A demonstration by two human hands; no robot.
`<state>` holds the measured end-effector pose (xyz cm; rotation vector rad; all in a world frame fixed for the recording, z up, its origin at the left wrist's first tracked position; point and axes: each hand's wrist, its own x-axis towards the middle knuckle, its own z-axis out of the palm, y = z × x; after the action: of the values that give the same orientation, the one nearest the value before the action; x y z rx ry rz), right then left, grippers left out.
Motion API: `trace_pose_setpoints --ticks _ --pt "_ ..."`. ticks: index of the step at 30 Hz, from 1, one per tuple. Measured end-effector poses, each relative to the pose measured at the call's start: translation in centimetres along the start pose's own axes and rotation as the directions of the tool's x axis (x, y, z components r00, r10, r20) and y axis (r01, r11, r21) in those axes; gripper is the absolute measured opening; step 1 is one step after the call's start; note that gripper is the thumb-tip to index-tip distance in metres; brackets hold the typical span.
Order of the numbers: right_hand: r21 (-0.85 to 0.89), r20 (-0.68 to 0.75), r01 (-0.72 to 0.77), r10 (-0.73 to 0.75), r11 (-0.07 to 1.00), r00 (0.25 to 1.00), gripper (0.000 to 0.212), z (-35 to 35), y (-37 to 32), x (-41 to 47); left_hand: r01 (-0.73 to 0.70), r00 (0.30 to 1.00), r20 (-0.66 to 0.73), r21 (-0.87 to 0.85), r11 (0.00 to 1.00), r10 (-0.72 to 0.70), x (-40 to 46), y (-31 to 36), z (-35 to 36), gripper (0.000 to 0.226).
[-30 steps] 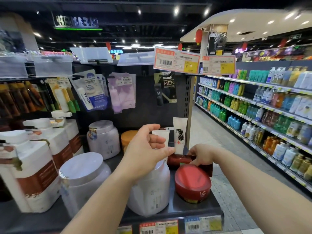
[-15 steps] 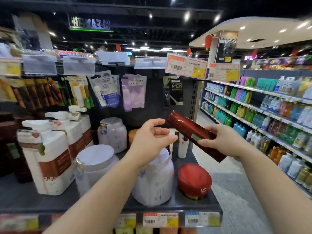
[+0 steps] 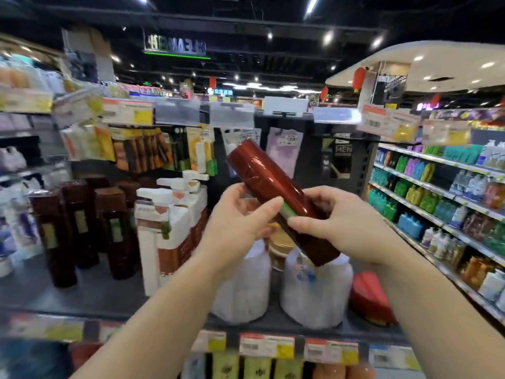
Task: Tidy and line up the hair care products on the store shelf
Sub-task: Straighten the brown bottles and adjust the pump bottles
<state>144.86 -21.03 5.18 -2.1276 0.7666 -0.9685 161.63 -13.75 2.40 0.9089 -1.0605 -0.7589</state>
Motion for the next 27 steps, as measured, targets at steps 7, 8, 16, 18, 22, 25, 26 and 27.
trace_pose_setpoints --ticks 7,8,16,18,22,25,26,27 --pt "0.132 0.239 0.031 -0.063 0.991 0.969 0.067 14.3 -8.6 3.7 -0.091 0.996 -0.004 0.129 0.987 0.092 -3.0 6.1 -16.2 0.026" --pt "0.127 0.246 0.056 -0.087 0.990 0.965 0.060 16.2 -9.8 4.2 -0.108 0.994 0.012 0.176 0.979 0.107 -3.4 6.6 -18.6 0.028" --pt "-0.006 0.153 0.076 -0.074 0.997 0.986 0.027 29.1 -11.9 5.2 -0.104 0.993 -0.011 0.429 0.897 0.121 -5.4 4.1 -30.5 0.048" --pt "-0.013 0.092 0.011 -0.010 1.000 0.996 0.029 31.1 -10.5 5.1 -0.057 0.995 -0.047 0.415 0.908 0.084 -5.2 2.3 -31.3 0.044" --pt "0.002 0.019 -0.064 0.064 0.998 0.998 0.031 34.0 -8.0 5.0 0.028 0.994 -0.108 0.418 0.908 0.019 -4.8 -0.9 -32.0 0.041" --pt "-0.001 0.004 -0.123 0.123 0.992 0.992 0.037 34.6 -7.0 5.1 0.067 0.993 -0.117 0.410 0.910 -0.020 -4.4 -2.3 -32.1 0.044" --pt "-0.007 0.003 -0.135 0.135 0.991 0.991 0.039 34.5 -6.8 5.2 0.068 0.994 -0.105 0.414 0.908 -0.026 -4.3 -2.6 -32.2 0.045" --pt "-0.015 0.009 -0.144 0.144 0.989 0.990 0.042 34.5 -6.6 5.2 0.072 0.995 -0.092 0.422 0.904 -0.036 -4.2 -2.9 -32.2 0.045"
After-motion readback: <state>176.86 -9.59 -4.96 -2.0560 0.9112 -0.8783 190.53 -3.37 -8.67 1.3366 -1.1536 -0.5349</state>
